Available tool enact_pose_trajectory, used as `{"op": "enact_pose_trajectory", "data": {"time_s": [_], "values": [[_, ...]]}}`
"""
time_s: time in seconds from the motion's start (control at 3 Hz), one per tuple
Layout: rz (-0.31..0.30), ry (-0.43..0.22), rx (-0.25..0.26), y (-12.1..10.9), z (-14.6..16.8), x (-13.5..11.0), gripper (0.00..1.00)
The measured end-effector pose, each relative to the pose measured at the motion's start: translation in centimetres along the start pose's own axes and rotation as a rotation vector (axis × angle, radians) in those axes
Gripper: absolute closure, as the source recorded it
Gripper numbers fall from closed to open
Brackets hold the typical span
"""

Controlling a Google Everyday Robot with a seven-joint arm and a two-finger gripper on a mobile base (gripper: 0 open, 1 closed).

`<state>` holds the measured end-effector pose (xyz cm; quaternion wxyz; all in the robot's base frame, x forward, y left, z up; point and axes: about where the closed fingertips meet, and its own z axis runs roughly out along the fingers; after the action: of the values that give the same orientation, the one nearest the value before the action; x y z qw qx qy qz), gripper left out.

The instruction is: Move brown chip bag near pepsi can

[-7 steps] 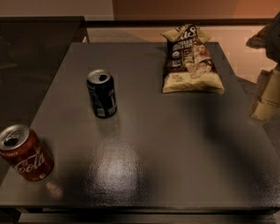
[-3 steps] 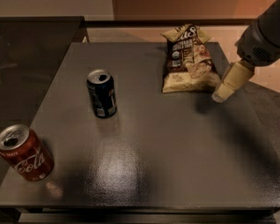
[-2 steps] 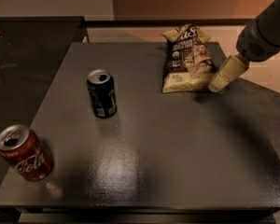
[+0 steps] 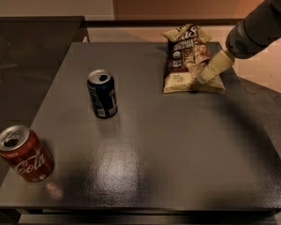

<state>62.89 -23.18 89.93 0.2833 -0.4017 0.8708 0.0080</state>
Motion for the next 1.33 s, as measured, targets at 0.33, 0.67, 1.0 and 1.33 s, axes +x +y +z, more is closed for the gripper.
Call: {"op": "enact_pose_trajectory", "data": {"time_s": [0.33, 0.67, 1.0, 1.33], "values": [[0.039, -0.009, -0.037, -0.3, 2.1, -0.7, 0.00], [0.050, -0.010, -0.074, 0.1, 3.5, -1.1, 0.00], [0.036, 0.008, -0.086, 0.9, 4.6, -1.3, 0.00], [0.026, 0.021, -0.095, 1.3, 5.1, -1.1, 0.00]]}}
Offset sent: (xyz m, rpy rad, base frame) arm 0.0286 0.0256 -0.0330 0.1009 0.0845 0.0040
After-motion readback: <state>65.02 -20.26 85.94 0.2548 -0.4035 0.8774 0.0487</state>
